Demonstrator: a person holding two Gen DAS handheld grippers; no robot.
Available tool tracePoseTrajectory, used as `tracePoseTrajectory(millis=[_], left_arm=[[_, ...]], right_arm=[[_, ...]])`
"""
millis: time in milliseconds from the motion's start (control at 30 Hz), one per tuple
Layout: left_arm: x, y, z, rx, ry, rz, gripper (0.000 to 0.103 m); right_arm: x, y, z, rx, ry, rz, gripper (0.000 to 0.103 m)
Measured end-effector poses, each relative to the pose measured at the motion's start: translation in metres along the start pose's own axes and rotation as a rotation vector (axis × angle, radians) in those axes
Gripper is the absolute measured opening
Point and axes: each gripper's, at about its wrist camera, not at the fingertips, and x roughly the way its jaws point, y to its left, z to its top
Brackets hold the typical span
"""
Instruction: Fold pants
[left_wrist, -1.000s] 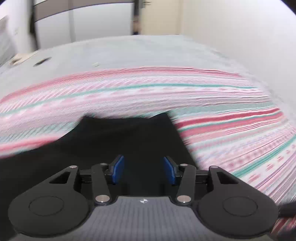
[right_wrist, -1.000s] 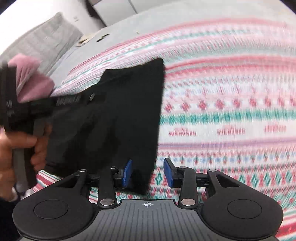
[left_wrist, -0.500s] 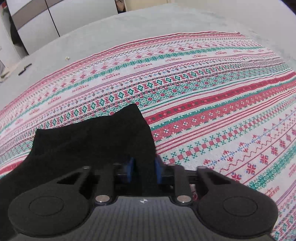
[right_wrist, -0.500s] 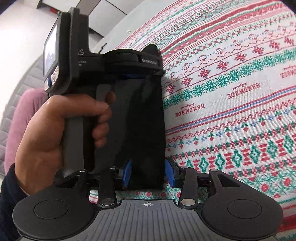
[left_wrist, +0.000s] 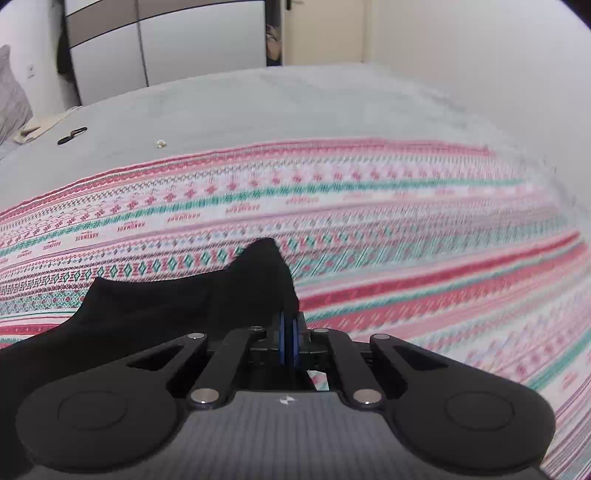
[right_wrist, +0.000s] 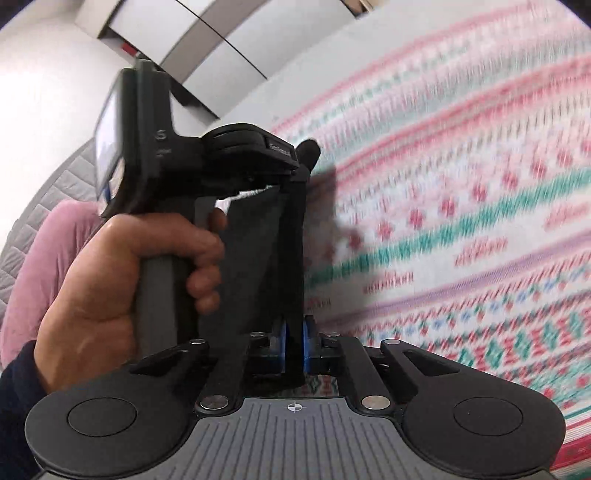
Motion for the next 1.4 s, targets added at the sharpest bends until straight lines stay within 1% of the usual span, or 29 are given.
tracePoseTrajectory(millis=[67, 167, 267, 367, 400, 433, 467, 533, 600, 700, 767, 800, 867, 900, 933, 967, 1000, 1067, 1133, 1200, 1233, 1267, 1333, 1367, 1400], left_arm=[[-0.007, -0.014, 0.007, 0.0, -0.024, 0.003, 0.023], [-0.014, -0.04, 0.019, -0.018, -0.051, -0.031, 0.023], [-0.018, -0.073, 0.03, -0.033, -0.057, -0.085, 0.023], [-0.021, -0.115, 0.034, -0.032, -0.066, -0.118, 0.023], [-0.02, -0.132, 0.033, -0.018, -0.069, -0.124, 0.023], [-0.016, -0.146, 0.032, -0.005, -0.063, -0.126, 0.023], [-0.008, -0.157, 0.029, -0.007, -0.04, -0.133, 0.024], [0.015, -0.166, 0.022, -0.037, 0.026, -0.151, 0.024], [0.031, -0.17, 0.011, -0.048, 0.059, -0.152, 0.025], [0.041, -0.164, 0.0, -0.047, 0.071, -0.168, 0.025], [0.039, -0.155, 0.003, -0.049, 0.067, -0.18, 0.025], [0.032, -0.151, 0.003, -0.053, 0.067, -0.193, 0.025], [0.032, -0.15, 0.01, -0.04, 0.08, -0.248, 0.027], [0.029, -0.148, 0.012, -0.016, 0.088, -0.276, 0.034], [0.026, -0.146, 0.013, 0.005, 0.087, -0.294, 0.039], [0.023, -0.143, 0.013, 0.015, 0.076, -0.3, 0.051], [0.018, -0.137, 0.012, 0.014, 0.059, -0.286, 0.064], [0.013, -0.124, 0.009, 0.006, 0.046, -0.293, 0.069], [0.011, -0.11, 0.0, -0.023, 0.063, -0.303, 0.07], [0.005, -0.09, -0.015, -0.052, 0.073, -0.276, 0.072], [0.001, -0.078, -0.025, -0.061, 0.073, -0.245, 0.073], [-0.005, -0.063, -0.036, -0.069, 0.065, -0.216, 0.073], [-0.018, -0.032, -0.056, -0.101, 0.052, -0.148, 0.073], [-0.024, -0.016, -0.066, -0.125, 0.042, -0.117, 0.073], [-0.03, 0.0, -0.076, -0.146, 0.039, -0.088, 0.073]], right_arm=[[-0.003, 0.005, 0.006, -0.016, -0.019, -0.023, 0.007], [-0.023, -0.007, 0.018, 0.02, -0.064, -0.045, 0.007], [-0.059, -0.026, 0.025, 0.049, -0.116, -0.051, 0.007], [-0.091, -0.056, 0.03, 0.08, -0.155, -0.106, 0.007], [-0.1, -0.068, 0.031, 0.09, -0.16, -0.135, 0.007], [-0.106, -0.078, 0.032, 0.098, -0.16, -0.163, 0.007], [-0.109, -0.087, 0.033, 0.1, -0.151, -0.189, 0.007], [-0.109, -0.101, 0.032, 0.1, -0.109, -0.257, 0.008], [-0.104, -0.111, 0.029, 0.108, -0.055, -0.282, 0.008], [-0.094, -0.113, 0.027, 0.111, -0.025, -0.305, 0.01], [-0.088, -0.109, 0.028, 0.096, -0.022, -0.314, 0.013], [-0.088, -0.107, 0.027, 0.077, -0.023, -0.318, 0.014], [-0.081, -0.104, 0.028, 0.054, -0.026, -0.33, 0.015], [-0.078, -0.104, 0.029, 0.05, -0.022, -0.335, 0.016], [-0.075, -0.104, 0.029, 0.049, -0.018, -0.344, 0.016], [-0.076, -0.105, 0.029, 0.052, -0.015, -0.356, 0.017], [-0.079, -0.109, 0.028, 0.059, -0.009, -0.365, 0.018], [-0.08, -0.112, 0.027, 0.074, 0.002, -0.386, 0.019], [-0.086, -0.114, 0.026, 0.081, 0.007, -0.387, 0.019], [-0.09, -0.114, 0.025, 0.082, 0.009, -0.399, 0.019], [-0.092, -0.113, 0.026, 0.072, -0.004, -0.426, 0.02], [-0.095, -0.109, 0.026, 0.04, -0.021, -0.464, 0.022], [-0.097, -0.097, 0.026, -0.051, -0.06, -0.525, 0.022], [-0.096, -0.091, 0.025, -0.085, -0.078, -0.522, 0.022], [-0.096, -0.085, 0.025, -0.114, -0.095, -0.495, 0.022]])
